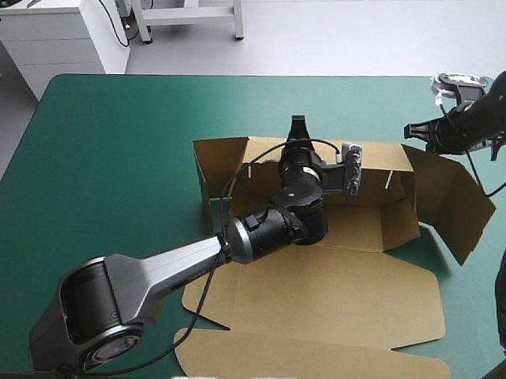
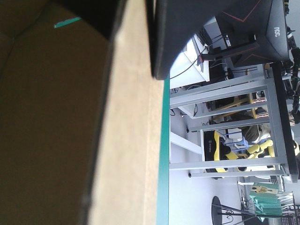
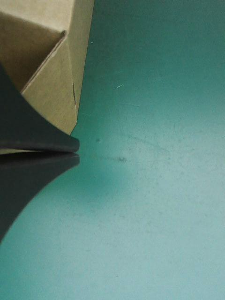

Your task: Fold the box

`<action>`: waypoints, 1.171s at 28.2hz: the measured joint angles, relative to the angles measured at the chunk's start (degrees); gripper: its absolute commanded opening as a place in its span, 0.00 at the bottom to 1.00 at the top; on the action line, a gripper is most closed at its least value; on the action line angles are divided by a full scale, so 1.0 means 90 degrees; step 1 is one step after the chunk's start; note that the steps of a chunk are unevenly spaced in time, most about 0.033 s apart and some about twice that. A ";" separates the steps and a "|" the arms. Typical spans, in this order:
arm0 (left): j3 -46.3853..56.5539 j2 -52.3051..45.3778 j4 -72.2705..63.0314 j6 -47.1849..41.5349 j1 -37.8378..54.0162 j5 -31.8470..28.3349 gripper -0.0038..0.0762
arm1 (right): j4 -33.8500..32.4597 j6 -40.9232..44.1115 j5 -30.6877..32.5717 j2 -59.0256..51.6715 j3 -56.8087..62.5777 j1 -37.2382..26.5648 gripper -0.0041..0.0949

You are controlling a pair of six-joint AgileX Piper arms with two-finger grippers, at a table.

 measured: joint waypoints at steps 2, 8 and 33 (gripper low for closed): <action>0.0000 0.0000 0.0000 -0.0025 0.0000 0.0005 0.04 | 0.0000 -0.0008 -0.0038 -0.0157 0.0200 -0.0022 0.02; 0.0000 0.0000 -0.0027 -0.0051 0.0000 0.0014 0.04 | 0.0071 -0.0192 0.0048 -0.0565 0.0770 -0.0049 0.02; 0.0000 -0.0021 -0.0122 -0.0073 -0.0006 0.0142 0.04 | 0.3585 -0.3248 -0.2700 -0.2529 0.4940 -0.0106 0.02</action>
